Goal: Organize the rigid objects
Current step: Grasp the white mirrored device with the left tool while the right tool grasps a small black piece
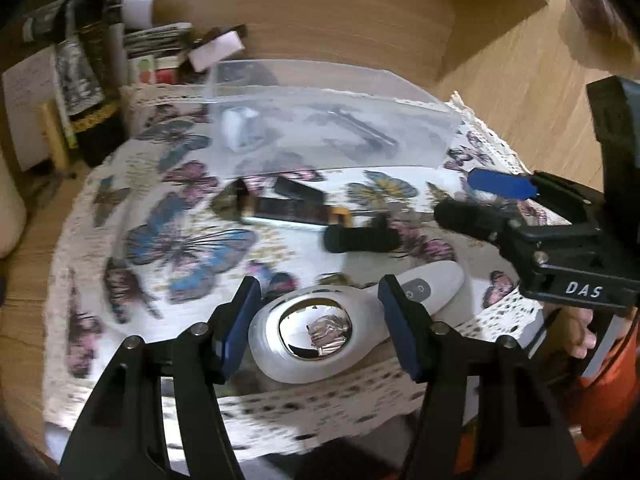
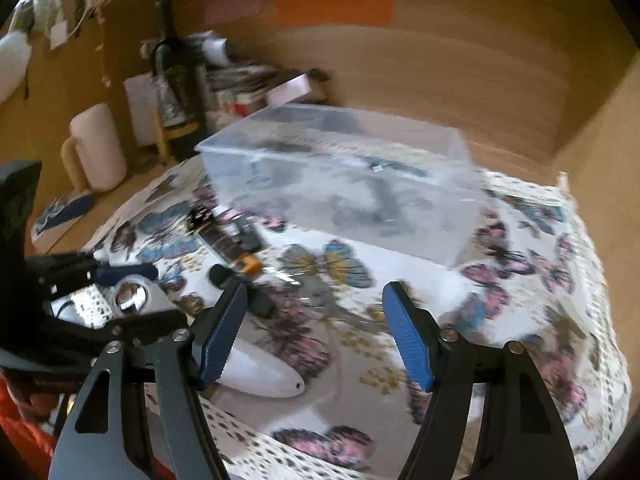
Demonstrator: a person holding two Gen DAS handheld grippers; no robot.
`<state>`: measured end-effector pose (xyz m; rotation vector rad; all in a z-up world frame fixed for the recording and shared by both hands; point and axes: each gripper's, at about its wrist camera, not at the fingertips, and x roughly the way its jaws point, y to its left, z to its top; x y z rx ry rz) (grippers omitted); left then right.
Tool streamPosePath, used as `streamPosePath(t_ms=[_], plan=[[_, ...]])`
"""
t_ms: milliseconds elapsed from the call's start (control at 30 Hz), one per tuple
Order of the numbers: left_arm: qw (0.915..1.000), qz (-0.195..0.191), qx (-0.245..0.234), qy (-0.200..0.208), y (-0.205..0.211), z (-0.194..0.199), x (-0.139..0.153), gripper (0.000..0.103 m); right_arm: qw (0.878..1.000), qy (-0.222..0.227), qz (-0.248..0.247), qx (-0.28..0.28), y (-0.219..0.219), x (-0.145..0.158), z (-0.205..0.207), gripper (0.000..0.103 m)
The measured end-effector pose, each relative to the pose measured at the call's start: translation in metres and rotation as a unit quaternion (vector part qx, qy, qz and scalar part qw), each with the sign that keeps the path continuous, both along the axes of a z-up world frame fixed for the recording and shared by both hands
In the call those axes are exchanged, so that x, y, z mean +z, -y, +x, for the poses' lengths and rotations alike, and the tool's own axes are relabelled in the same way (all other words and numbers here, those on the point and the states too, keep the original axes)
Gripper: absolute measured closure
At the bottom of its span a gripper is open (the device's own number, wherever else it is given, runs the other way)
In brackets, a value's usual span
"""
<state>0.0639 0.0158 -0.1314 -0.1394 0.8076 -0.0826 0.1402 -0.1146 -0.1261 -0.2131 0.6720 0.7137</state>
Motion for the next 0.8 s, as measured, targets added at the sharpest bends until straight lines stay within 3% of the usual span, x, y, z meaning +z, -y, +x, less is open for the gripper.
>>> streamPosePath(t_ms=[67,267,300,333,433,800], plan=[[0.9999,0.008,0.008,0.003,-0.010,-0.004,0.000,0.042,1.000,-0.011,-0.012,0.018,-0.013,-0.004,0.003,0.048],[0.9990,0.037,0.017,0.019,-0.028,-0.016,0.003,0.043,0.997,-0.049,-0.033,0.051,-0.043,-0.018,0.009,0.058],[0.9990,0.037,0.016,0.019,-0.030,-0.017,0.003,0.043,0.996,-0.053,-0.038,0.053,-0.047,-0.020,0.010,0.061],[0.9991,0.035,0.016,0.018,-0.032,-0.017,0.002,0.043,0.996,-0.060,-0.045,0.054,-0.051,-0.024,0.012,0.071],[0.9995,0.024,0.016,0.017,-0.035,-0.017,0.001,0.043,0.996,-0.066,-0.031,0.059,-0.051,-0.022,0.012,0.080],[0.9986,0.015,0.003,0.050,-0.021,-0.004,0.021,0.043,1.000,-0.002,0.024,-0.019,0.002,0.015,0.004,0.082]])
